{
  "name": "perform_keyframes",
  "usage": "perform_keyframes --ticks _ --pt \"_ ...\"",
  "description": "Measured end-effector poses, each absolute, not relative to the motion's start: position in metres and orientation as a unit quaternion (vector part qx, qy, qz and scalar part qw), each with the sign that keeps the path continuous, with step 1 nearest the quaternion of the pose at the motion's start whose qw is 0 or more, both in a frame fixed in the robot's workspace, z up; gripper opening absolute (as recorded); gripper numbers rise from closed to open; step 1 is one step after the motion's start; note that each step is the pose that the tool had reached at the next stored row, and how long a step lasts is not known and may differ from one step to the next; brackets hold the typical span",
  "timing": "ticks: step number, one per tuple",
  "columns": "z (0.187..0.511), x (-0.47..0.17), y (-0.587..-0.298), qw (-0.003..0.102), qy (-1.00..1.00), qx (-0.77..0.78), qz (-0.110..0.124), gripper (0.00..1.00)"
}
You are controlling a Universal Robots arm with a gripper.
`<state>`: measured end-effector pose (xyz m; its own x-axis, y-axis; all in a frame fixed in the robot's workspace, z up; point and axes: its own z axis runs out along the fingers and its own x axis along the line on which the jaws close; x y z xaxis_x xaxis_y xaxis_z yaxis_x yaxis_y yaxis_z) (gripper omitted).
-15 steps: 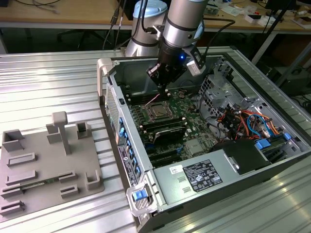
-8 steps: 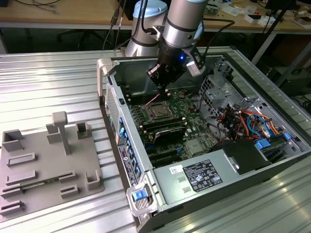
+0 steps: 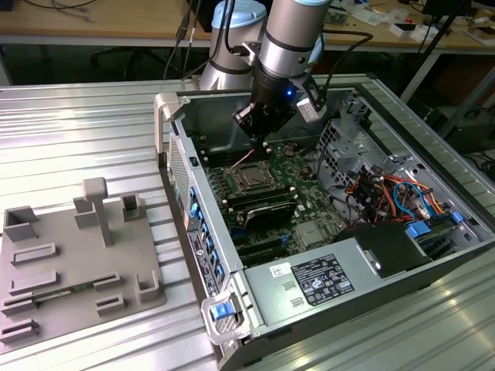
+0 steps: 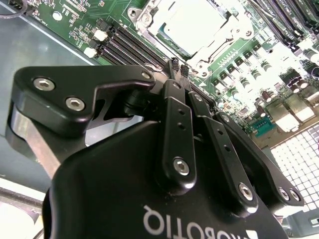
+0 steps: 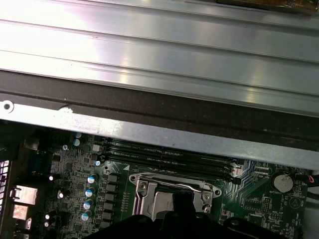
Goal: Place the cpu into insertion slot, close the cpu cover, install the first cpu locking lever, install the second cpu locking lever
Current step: 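Install the first cpu locking lever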
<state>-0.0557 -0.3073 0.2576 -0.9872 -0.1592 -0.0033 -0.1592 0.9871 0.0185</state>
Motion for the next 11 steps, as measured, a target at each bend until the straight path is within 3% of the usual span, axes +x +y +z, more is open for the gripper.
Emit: perform_keyframes --ticks 11 --pt "0.2570 -0.0560 -0.3072 0.001 0.996 -0.089 0.009 0.11"
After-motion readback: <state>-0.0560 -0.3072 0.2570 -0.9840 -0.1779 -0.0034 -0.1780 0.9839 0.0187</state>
